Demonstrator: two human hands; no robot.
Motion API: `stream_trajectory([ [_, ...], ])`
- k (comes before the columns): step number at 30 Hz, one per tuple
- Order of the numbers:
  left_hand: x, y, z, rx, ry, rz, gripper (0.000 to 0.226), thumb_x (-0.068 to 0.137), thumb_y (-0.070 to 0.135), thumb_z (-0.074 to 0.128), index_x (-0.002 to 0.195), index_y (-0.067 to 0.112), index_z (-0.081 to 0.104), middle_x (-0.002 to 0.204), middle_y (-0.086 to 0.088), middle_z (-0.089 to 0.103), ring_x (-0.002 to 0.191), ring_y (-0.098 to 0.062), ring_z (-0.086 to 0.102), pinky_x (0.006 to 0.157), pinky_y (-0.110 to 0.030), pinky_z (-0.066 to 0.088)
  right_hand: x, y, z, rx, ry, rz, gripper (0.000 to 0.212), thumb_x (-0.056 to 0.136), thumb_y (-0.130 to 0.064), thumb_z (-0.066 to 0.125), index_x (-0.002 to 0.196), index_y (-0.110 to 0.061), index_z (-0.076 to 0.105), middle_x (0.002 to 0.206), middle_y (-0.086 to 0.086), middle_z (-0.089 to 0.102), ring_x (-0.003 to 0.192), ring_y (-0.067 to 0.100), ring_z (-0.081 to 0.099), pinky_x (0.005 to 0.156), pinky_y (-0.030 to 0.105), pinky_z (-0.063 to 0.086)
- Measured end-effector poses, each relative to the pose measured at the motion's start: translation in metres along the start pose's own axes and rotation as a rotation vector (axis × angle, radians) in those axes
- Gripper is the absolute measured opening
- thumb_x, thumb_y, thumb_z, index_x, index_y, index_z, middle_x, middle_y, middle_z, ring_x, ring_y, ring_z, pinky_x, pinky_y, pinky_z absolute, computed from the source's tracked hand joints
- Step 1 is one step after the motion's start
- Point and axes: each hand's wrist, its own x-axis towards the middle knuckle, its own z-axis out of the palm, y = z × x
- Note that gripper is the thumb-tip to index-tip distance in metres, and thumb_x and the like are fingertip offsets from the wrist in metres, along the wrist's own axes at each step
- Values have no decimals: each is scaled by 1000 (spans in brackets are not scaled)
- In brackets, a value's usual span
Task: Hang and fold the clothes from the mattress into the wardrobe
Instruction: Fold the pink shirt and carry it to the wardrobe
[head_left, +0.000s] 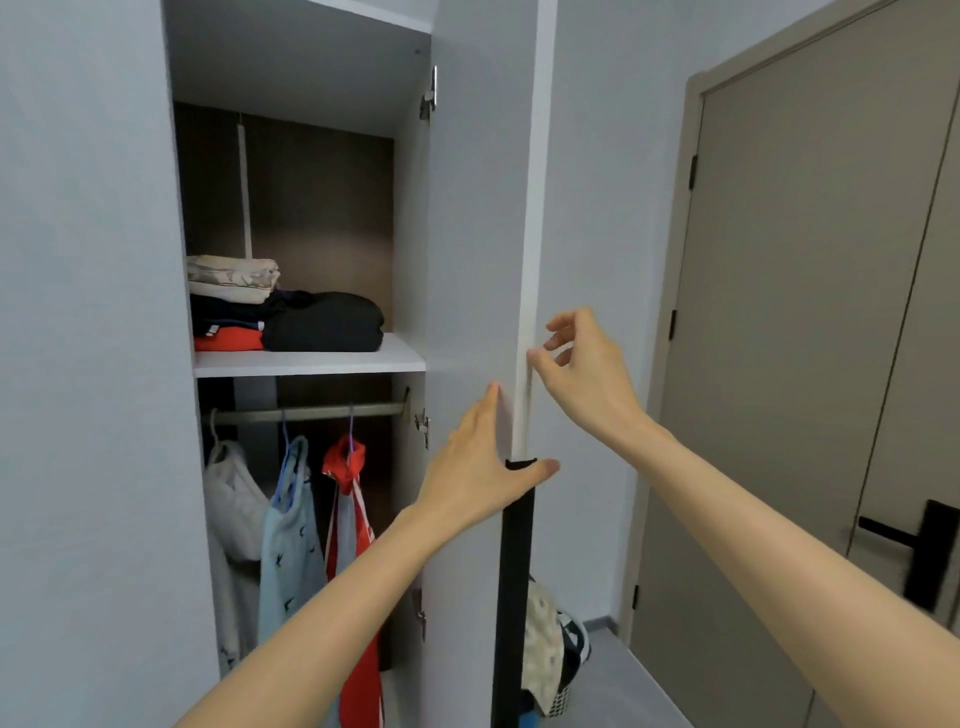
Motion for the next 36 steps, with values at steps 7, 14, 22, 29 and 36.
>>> stream_trajectory([
  [7,14,-10,34,-15,198,-16,111,74,46,67,148,36,-16,154,6,24,130,-18,43,89,-35,48,6,15,3,369,-178,-77,24,94,-14,57,113,-17,72,96,-2,74,81,13,71,71,27,59],
  [14,-2,-37,7,-120,235,37,106,69,49,63,142,55,-13,121,13,58,92,-8,62,75,-34,56,7,3,34,534,-207,-66,34,88,-23,68,121,-13,67,111,-1,70,96,10,69,80,34,59],
  [22,-36,-112,-49,-26,323,38,56,81,42,61,134,40,43,84,21,66,70,-1,61,62,-17,50,4,-41,115,512,-181,-192,34,88,-35,66,121,-27,64,122,-14,64,112,-5,57,96,19,48],
  [29,-43,-213,-105,-161,441,-63,43,85,33,66,125,29,50,99,23,67,87,-2,64,79,-21,54,19,-72,216,161,-184,-446,41,98,-18,49,137,-28,50,145,-14,43,135,4,38,112,25,34],
  [36,-9,-307,-157,0,420,-48,41,89,40,59,126,25,49,108,16,63,94,-1,59,87,-31,50,50,-90,310,-175,-254,-551,64,96,-6,41,151,-30,20,158,-17,7,147,13,12,91,32,50],
])
